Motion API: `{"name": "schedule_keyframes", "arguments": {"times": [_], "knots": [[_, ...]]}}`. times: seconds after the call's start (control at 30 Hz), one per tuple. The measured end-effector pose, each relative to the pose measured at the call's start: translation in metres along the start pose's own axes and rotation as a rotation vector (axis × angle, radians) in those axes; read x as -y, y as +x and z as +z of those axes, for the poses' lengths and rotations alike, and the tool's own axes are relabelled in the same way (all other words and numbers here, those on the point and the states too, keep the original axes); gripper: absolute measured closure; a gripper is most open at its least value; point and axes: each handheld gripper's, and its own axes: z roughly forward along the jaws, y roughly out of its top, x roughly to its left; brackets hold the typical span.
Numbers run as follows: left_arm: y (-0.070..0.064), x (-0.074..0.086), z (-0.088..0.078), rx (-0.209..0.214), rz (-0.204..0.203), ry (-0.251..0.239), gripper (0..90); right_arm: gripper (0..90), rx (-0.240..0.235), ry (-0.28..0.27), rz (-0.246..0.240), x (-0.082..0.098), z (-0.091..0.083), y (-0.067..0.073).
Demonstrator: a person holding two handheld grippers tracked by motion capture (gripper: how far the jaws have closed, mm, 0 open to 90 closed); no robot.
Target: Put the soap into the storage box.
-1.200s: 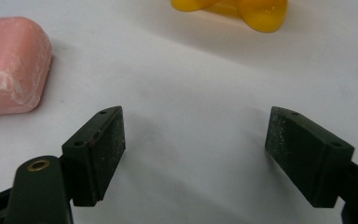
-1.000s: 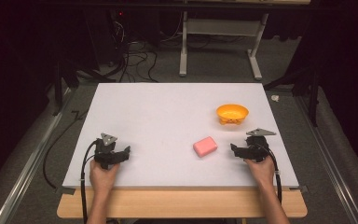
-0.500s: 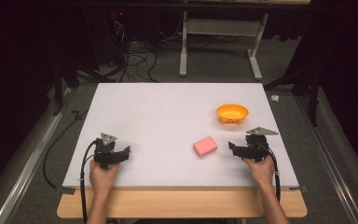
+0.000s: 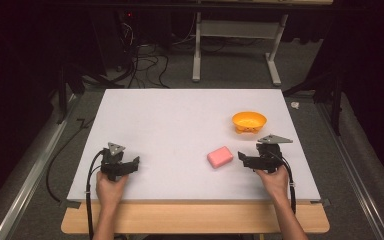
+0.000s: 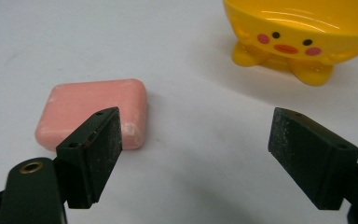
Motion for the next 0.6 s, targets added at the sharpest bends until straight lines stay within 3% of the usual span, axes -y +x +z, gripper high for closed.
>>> {"name": "schedule_keyframes", "arguments": {"times": [0.6], "knots": [[0.001, 0.000, 0.000, 0.006, -0.005, 0.003, 24.1, 14.1, -0.073, 0.043, -0.035, -0.015, 0.021, 0.037]]}}
